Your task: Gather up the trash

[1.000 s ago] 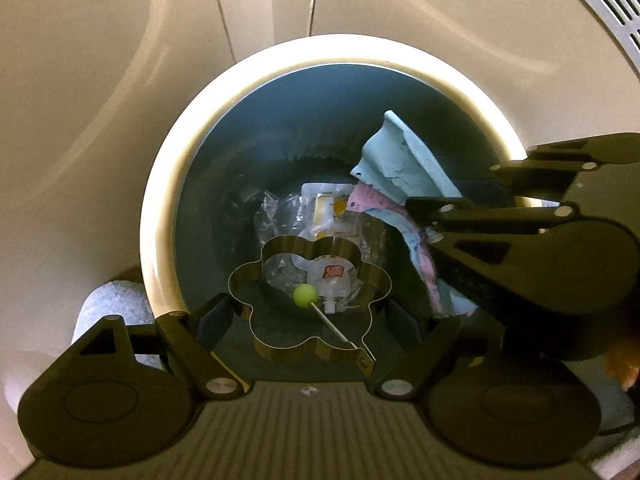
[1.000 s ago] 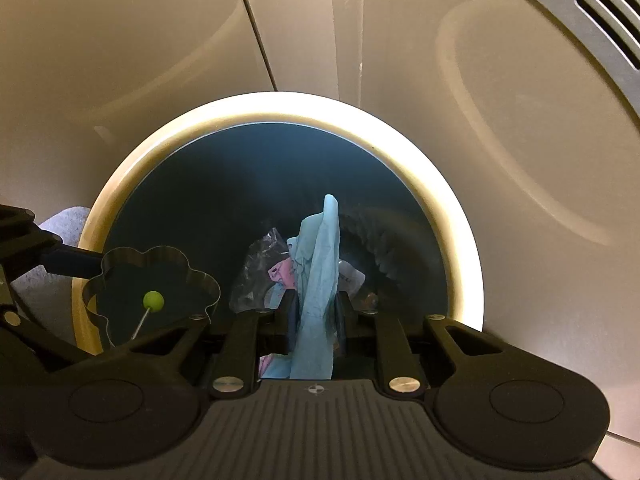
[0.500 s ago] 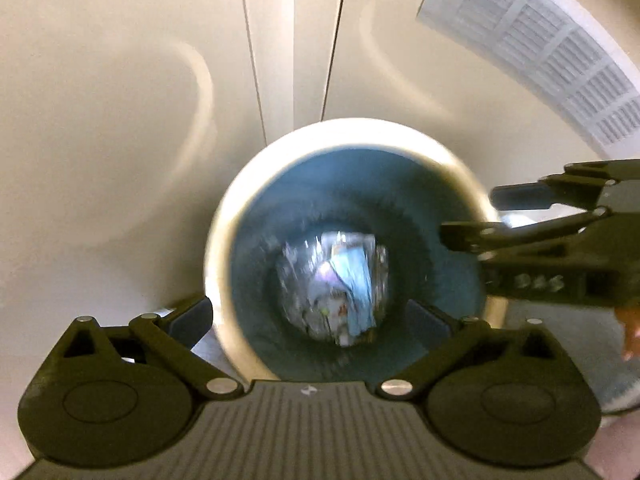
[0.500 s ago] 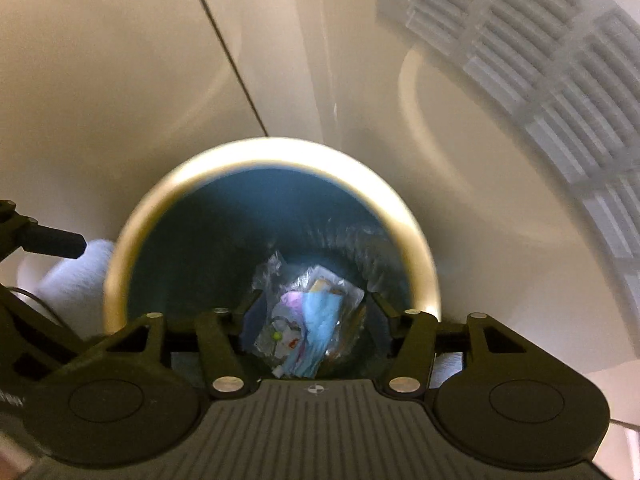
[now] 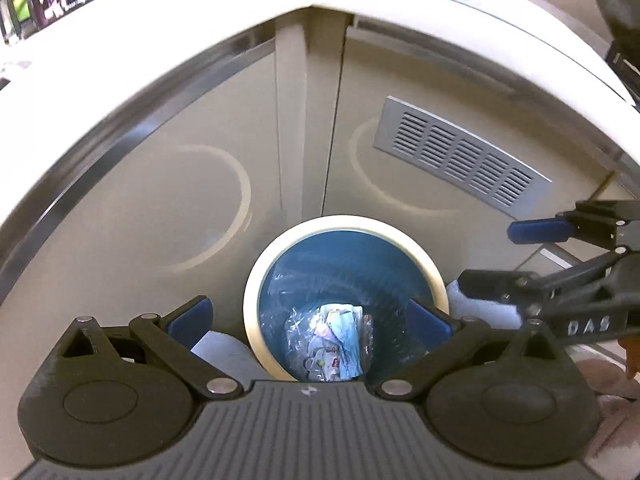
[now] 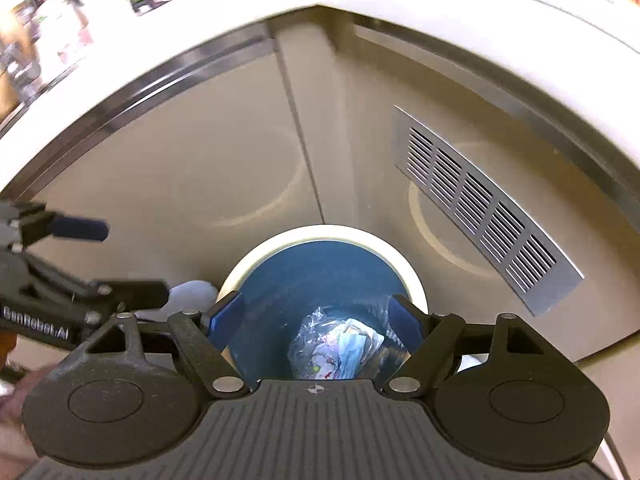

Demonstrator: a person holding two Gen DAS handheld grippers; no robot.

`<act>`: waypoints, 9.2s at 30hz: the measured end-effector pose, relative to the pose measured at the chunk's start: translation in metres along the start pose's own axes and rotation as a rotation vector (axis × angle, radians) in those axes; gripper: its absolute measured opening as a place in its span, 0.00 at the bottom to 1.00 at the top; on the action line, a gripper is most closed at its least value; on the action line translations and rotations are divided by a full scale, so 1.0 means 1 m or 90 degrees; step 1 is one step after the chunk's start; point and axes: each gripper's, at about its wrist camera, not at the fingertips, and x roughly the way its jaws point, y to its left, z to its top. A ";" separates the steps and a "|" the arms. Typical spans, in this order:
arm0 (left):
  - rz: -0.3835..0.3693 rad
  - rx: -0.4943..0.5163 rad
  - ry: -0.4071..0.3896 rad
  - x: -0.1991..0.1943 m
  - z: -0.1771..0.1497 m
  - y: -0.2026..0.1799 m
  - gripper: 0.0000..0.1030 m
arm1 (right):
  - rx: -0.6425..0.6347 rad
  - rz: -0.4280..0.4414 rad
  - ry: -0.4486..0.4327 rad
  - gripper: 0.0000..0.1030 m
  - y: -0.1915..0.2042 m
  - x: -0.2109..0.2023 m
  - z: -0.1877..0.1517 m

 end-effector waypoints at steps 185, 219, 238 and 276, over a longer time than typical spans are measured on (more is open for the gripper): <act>0.073 -0.187 -0.034 0.108 0.380 -0.018 1.00 | 0.624 -0.144 -0.626 0.14 -0.342 -0.004 0.179; 0.058 -0.126 -0.133 0.049 0.355 -0.021 0.66 | 0.553 -0.078 -0.551 0.04 -0.344 0.029 0.199; 0.099 -0.168 -0.183 -0.108 0.127 0.043 0.66 | 0.370 -0.125 -0.656 0.01 -0.272 -0.045 0.174; -0.016 -0.117 0.001 -0.025 0.009 0.019 0.66 | 0.047 0.044 -0.202 0.01 -0.021 -0.036 0.004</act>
